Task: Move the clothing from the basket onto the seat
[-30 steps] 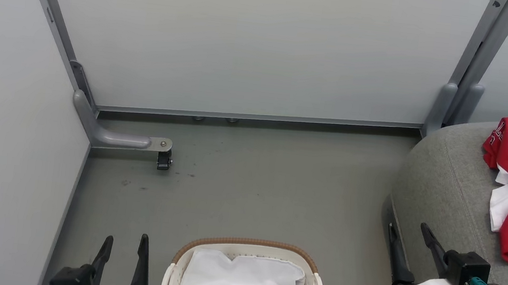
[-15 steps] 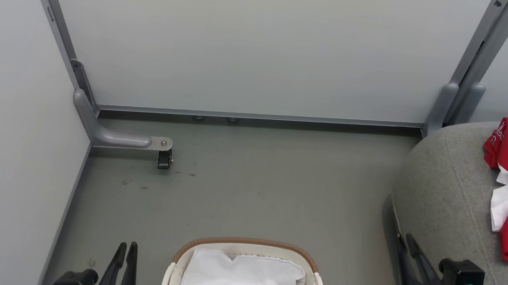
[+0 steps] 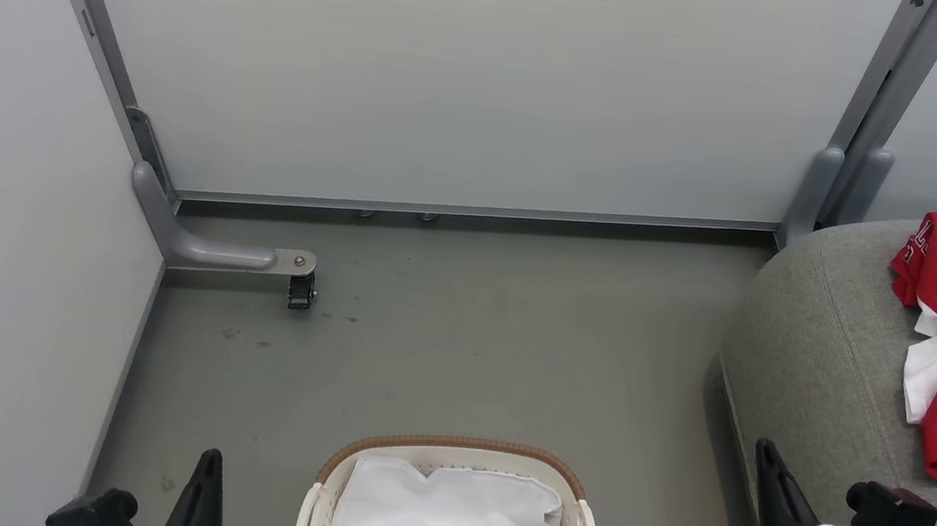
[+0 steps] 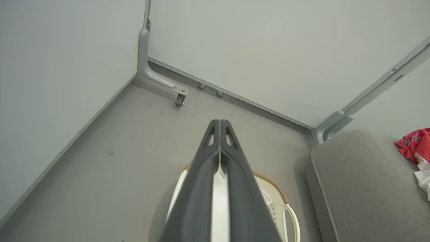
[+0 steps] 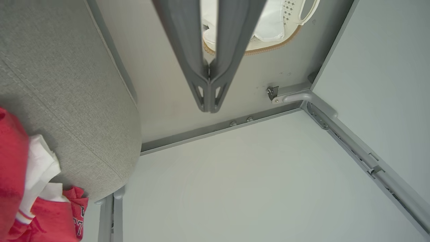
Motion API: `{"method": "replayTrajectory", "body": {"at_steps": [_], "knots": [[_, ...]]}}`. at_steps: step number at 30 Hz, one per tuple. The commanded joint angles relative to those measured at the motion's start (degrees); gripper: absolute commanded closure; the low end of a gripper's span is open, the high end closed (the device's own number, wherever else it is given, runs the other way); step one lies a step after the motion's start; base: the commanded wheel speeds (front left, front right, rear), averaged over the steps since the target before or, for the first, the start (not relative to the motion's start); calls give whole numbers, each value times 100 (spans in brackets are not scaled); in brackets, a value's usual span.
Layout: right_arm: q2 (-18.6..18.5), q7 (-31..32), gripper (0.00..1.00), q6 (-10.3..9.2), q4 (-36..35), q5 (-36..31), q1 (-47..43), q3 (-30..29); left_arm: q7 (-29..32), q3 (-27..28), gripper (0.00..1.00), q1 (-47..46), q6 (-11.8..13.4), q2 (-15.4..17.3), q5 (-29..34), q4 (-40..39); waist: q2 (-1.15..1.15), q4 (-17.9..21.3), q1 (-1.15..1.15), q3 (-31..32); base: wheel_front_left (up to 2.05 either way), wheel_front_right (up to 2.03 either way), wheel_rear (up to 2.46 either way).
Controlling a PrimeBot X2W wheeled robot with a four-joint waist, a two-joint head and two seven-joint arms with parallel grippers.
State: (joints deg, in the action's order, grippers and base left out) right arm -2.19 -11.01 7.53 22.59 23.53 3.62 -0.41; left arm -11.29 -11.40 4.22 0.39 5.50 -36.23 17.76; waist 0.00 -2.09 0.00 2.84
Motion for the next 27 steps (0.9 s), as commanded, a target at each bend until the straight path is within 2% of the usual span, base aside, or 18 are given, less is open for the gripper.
{"method": "replayTrajectory", "body": {"at_steps": [1,27], "knots": [[-29,53,100,-1,-131,250,122,-33,48,81,100,-205,-48,-8,-206,-104,0,3,0,-4,0,0,0],[-49,617,100,-3,-395,2473,181,-224,629,663,100,-510,-305,-93,-2020,-208,0,50,0,-73,0,0,0]]}}
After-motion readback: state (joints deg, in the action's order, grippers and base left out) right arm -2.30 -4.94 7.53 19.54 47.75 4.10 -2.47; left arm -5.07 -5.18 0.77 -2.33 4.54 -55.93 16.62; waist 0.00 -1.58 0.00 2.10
